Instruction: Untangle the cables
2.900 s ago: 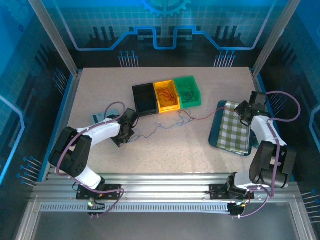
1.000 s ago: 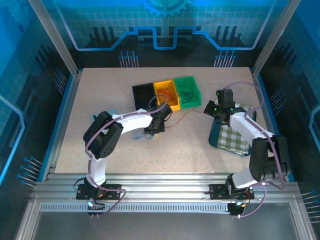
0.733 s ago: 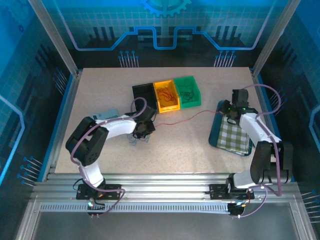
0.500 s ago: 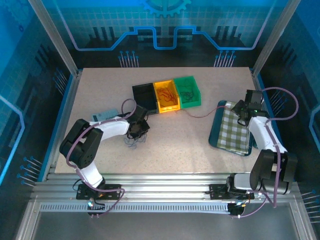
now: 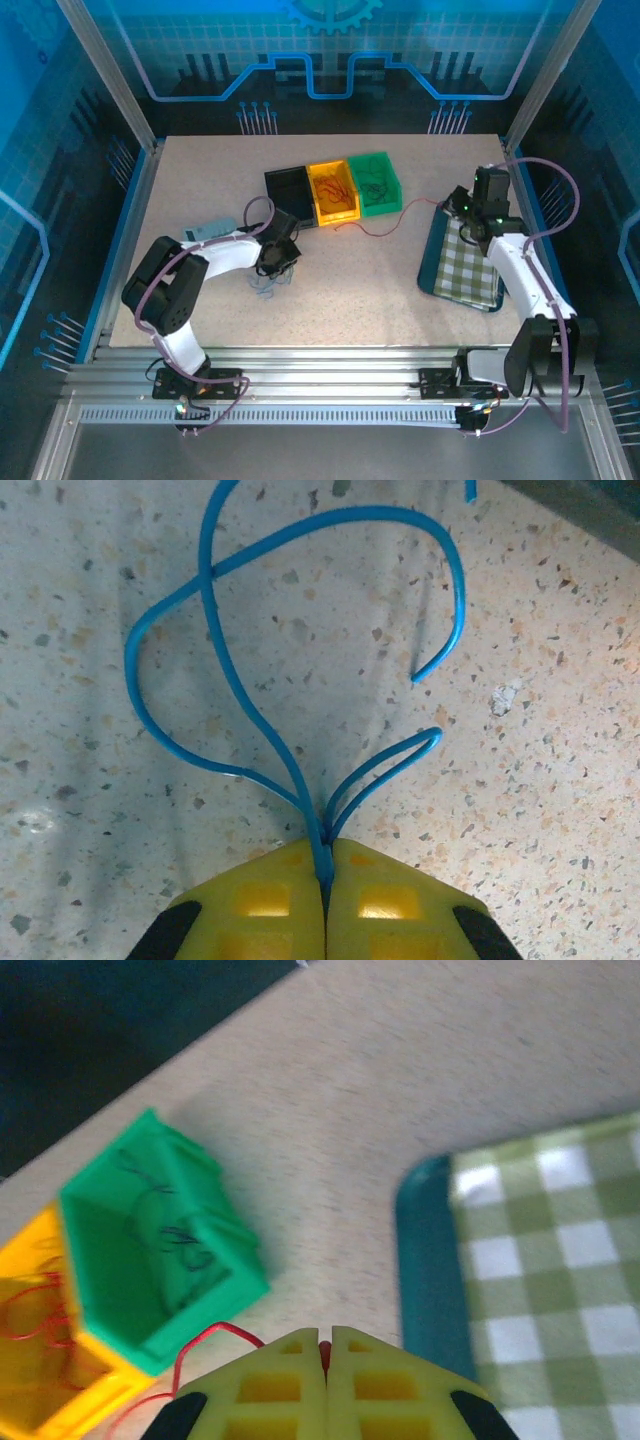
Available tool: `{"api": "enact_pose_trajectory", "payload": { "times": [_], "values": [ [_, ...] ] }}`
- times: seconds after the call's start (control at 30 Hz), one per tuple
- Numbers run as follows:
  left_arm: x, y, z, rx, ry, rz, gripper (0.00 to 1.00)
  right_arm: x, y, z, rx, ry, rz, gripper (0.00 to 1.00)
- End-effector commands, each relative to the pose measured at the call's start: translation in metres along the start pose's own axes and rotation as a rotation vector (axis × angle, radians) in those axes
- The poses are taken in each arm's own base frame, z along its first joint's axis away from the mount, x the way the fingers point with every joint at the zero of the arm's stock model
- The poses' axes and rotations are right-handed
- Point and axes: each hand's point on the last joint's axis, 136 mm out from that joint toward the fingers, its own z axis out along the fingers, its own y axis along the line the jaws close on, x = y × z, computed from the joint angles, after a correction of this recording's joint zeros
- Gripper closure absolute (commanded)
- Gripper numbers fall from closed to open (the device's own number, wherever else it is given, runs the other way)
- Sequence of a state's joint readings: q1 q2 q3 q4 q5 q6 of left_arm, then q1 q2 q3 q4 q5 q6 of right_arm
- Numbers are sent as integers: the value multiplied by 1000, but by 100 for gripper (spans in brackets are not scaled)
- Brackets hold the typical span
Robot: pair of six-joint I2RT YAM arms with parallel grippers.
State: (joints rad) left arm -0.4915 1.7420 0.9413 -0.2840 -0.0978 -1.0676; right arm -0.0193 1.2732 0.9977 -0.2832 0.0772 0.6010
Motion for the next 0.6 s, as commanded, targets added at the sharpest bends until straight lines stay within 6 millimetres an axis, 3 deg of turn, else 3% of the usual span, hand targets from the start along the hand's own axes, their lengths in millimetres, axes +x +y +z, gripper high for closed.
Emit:
{"api": "enact_pose_trajectory", "payload": {
  "times": [0.0,0.27,0.57],
  "values": [
    [25,12,19,-57,79,12,100,-44,44,-29,-107,-125,-53,100],
    [24,8,22,-58,85,27,100,-72,86,-36,-177,-173,-62,100],
    [26,3,27,-49,102,36,100,-77,112,0,-65,-194,-86,100]
  ]
}}
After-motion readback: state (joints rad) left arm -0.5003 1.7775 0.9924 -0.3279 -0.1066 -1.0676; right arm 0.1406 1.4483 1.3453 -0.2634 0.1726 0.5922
